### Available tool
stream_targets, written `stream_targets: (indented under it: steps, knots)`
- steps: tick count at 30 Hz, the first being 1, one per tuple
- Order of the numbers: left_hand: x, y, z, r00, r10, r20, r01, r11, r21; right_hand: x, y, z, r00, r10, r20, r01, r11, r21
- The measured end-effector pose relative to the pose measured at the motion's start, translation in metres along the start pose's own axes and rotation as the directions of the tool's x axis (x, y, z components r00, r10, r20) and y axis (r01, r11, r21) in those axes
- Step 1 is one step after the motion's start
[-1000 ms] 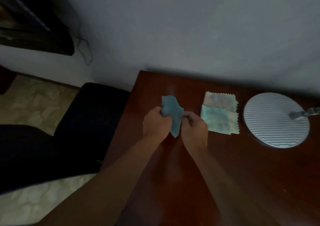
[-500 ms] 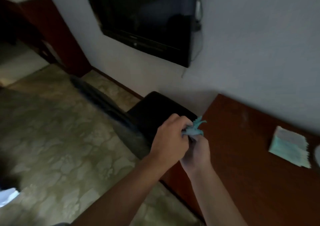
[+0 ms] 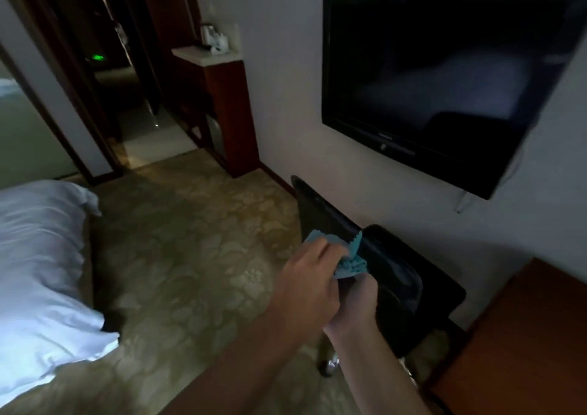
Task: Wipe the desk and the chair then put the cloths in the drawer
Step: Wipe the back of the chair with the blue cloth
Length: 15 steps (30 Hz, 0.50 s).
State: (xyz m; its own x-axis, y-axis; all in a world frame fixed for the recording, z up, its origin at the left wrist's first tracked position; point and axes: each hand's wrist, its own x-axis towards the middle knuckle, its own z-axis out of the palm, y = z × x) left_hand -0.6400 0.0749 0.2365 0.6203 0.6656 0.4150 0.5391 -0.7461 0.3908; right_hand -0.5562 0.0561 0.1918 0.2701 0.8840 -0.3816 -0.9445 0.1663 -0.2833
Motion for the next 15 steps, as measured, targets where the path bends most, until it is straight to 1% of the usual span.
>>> stream_targets:
  steps: [4,8,11,13,14,15]
  knots:
    - [0.013,-0.066,-0.011,0.999,0.032,0.033,-0.033,0.999,0.017,0.049,0.049,0.029,1.0,-0.023,0.007,0.023,0.998,0.065]
    - [0.039,-0.136,-0.009,0.994,0.038,0.106,-0.037,0.999,-0.017,0.111,0.081,0.051,0.993,-0.103,0.056,0.093,0.981,0.171]
    - [0.059,-0.182,-0.009,0.994,0.031,0.108,-0.028,0.999,-0.025,0.154,0.09,0.059,0.989,-0.144,0.037,0.136,0.979,0.151]
    - [0.08,-0.213,-0.011,0.994,0.059,0.095,-0.06,0.998,0.003,0.183,0.083,0.072,0.981,-0.189,0.05,0.182,0.975,0.127]
    - [0.09,-0.226,-0.009,0.995,0.033,0.096,-0.034,0.999,0.013,0.191,0.077,0.079,0.974,-0.223,0.039,0.218,0.971,0.097]
    - [0.103,-0.238,-0.006,0.996,-0.023,0.089,0.022,1.0,0.015,0.2,0.069,0.085,0.962,-0.274,0.01,0.273,0.961,0.049]
